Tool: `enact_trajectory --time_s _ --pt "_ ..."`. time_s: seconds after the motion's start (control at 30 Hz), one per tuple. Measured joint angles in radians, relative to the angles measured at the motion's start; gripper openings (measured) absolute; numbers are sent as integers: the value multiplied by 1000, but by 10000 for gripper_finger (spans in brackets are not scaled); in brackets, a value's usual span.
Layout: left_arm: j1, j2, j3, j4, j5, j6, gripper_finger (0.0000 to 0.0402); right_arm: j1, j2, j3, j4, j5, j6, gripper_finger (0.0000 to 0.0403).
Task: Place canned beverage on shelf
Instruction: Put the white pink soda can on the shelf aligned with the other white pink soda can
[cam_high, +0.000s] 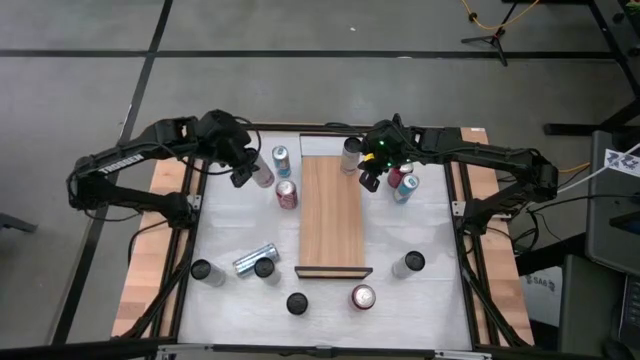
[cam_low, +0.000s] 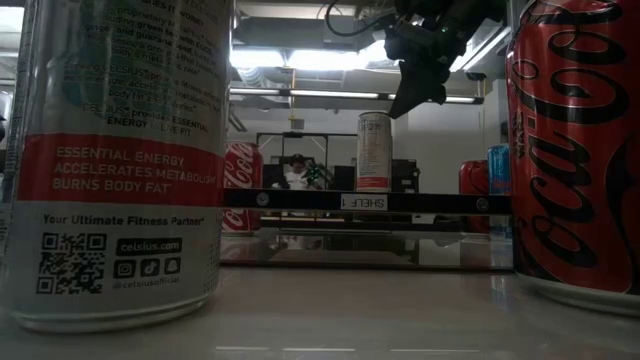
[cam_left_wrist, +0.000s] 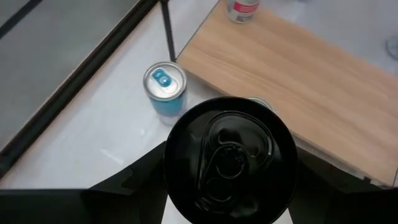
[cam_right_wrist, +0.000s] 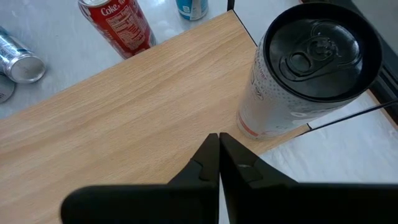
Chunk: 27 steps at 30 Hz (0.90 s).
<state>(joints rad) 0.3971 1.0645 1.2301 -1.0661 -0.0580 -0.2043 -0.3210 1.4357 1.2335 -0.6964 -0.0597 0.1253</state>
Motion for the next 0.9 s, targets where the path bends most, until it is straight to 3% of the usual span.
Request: enact_trajectory --time_s 0.2,0.47,0.9 --pt "0 11 0 -30 -77 -182 233 0 0 0 0 0 0 1" --pt "-29 60 0 -170 -304 -679 233 0 0 0 0 0 0 1" --pt "-79 252 0 -206 -443 -1160 245 0 0 0 0 0 0 1"
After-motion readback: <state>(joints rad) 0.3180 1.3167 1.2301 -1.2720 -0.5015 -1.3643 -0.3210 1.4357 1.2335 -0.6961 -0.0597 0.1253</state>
